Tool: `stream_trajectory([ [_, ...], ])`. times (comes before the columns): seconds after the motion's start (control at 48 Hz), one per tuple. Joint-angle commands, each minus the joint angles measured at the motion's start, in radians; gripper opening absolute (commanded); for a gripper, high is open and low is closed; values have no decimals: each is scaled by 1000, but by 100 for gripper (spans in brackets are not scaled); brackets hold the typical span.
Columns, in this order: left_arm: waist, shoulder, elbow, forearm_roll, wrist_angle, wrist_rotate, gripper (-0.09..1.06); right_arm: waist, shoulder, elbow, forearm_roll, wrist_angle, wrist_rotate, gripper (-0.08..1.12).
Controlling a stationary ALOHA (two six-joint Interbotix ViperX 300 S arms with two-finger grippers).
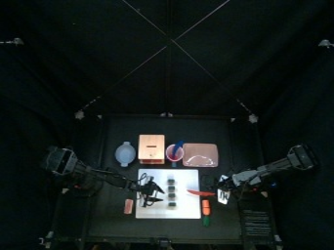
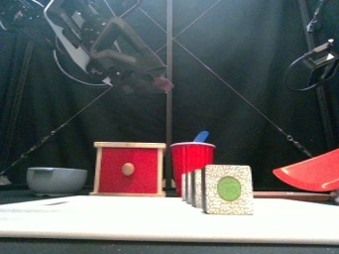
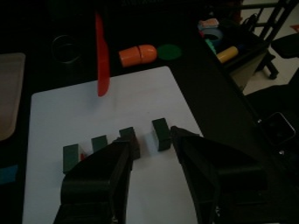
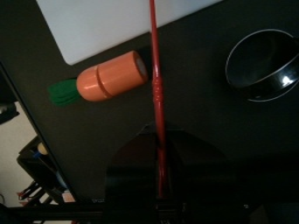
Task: Place sushi on board then cut the sushi with the knife then place the pieces on the plate
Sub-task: Place the 4 sushi pieces on the plate
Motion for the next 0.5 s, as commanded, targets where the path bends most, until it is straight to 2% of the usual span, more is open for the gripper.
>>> stream_trajectory([
  [0.021, 9, -18, 2, -5, -35, 2, 77, -8, -6, 2, 9, -2, 2, 42],
  [0.146, 14, -18, 8, -8, -46, 3, 77, -34, -3, 17, 25, 0, 2, 48],
  [0.354, 14, -18, 15, -6, -54, 6, 77, -52, -5, 18, 28, 28, 0, 71],
  [0.5, 15, -18, 20, -8, -55, 5, 77, -55, -17, 2, 20, 83, 2, 77],
])
